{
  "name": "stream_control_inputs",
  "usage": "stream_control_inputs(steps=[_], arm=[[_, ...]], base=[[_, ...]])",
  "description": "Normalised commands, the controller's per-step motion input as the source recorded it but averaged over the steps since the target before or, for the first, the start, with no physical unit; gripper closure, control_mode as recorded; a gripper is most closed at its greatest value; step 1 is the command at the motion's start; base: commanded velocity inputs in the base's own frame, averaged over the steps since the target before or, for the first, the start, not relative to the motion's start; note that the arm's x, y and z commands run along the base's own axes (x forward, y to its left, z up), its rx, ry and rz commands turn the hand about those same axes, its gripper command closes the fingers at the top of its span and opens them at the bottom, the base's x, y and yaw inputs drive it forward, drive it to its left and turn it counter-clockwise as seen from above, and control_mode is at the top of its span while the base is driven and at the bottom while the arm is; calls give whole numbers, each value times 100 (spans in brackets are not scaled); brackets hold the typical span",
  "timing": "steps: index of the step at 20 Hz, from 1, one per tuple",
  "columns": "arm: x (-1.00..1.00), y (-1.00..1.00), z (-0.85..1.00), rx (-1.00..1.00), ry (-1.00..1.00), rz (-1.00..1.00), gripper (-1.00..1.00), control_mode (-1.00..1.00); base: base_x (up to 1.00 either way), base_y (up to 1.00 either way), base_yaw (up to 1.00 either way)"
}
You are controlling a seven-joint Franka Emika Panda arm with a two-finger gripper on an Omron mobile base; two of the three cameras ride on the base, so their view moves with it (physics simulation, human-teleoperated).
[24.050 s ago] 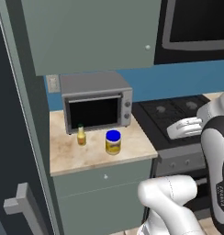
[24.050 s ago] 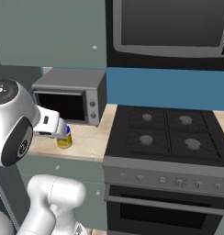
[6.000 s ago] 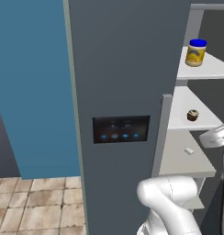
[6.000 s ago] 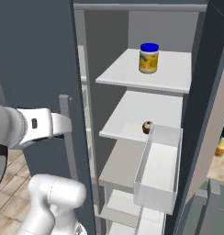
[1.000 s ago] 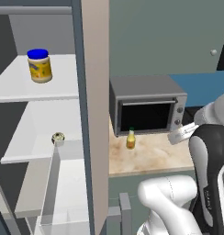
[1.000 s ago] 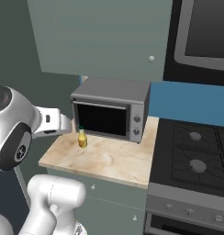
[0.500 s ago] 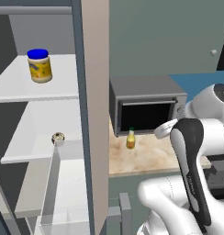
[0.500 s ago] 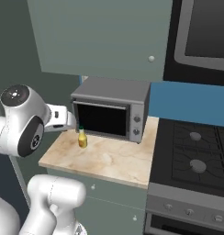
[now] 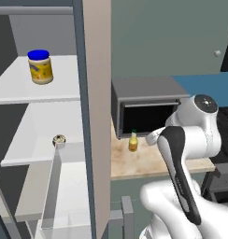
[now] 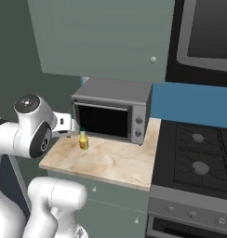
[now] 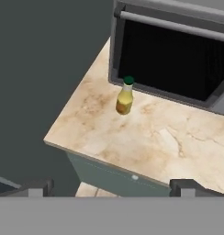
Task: Place the mayonnaise and mustard from the counter to the top shelf of the fridge. If the existing items in the fridge are on the top shelf, move them to other shelves.
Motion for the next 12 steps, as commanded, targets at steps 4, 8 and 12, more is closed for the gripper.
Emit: stream_control_inputs(steps=[4,8,12], arm=[[28,4,-49,2,6,-3,-100,-100],[28,0,-41,5,5,-6,-100,-100],[39,0,-22,2,0,-8,-100,-100]], base=[[0,0,0],[0,0,0],[0,0,0]])
